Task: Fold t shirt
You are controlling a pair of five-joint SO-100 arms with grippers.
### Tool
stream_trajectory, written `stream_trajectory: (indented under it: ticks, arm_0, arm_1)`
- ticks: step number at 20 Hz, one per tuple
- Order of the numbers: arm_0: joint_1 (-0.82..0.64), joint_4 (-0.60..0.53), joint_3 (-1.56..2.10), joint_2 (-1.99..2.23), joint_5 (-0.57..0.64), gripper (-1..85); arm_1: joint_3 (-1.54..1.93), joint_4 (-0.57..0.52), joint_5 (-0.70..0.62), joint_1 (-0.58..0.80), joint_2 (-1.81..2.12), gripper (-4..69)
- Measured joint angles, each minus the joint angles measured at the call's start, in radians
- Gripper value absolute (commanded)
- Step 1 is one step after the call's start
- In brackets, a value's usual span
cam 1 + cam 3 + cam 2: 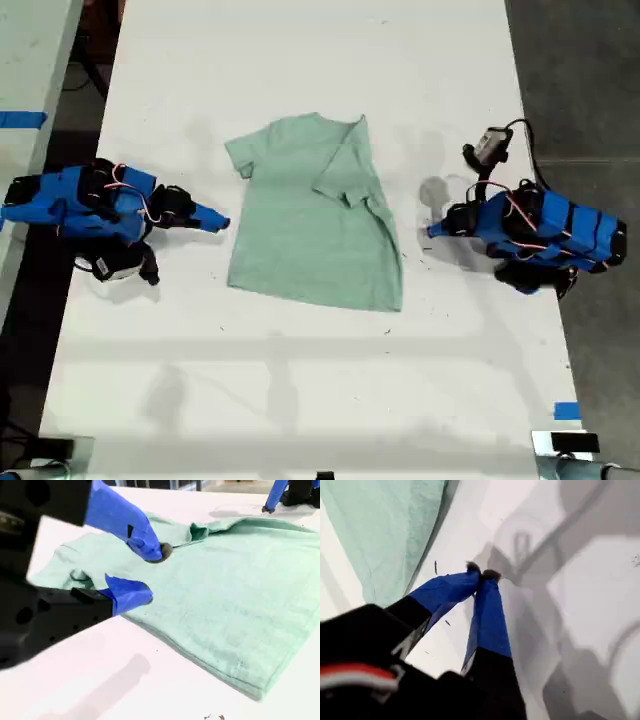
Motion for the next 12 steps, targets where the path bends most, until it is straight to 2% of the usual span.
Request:
stream_trajectory:
  ticks: [2, 4, 5, 7, 9, 12]
  arm_0:
    - [-0.046, -0.031, 0.0, 0.005, -0.015, -0.4]
    - [-0.284, -0.138, -0.003, -0.018, -0.035, -0.4]
    - [-0.337, -0.155, -0.029, -0.069, -0.051, -0.4]
    - [-0.348, -0.147, -0.17, -0.316, -0.057, -0.4]
    - [-0.388, -0.035, -0.448, -0.673, -0.029, 0.9]
    - [-0.526, 0.195, -0.999, -1.298, 0.181, 18.1]
  arm_1:
    - [0.0, 0.0, 0.012, 0.0, 0.0, 1.5]
    - [0.0, 0.0, 0.015, 0.0, 0.0, 1.5]
    - [0.0, 0.0, 0.015, 0.0, 0.0, 1.5]
    - [0.0, 0.0, 0.015, 0.0, 0.0, 1.5]
    - [0.0, 0.0, 0.015, 0.0, 0.0, 1.5]
    - [0.0, 0.0, 0.015, 0.0, 0.0, 1.5]
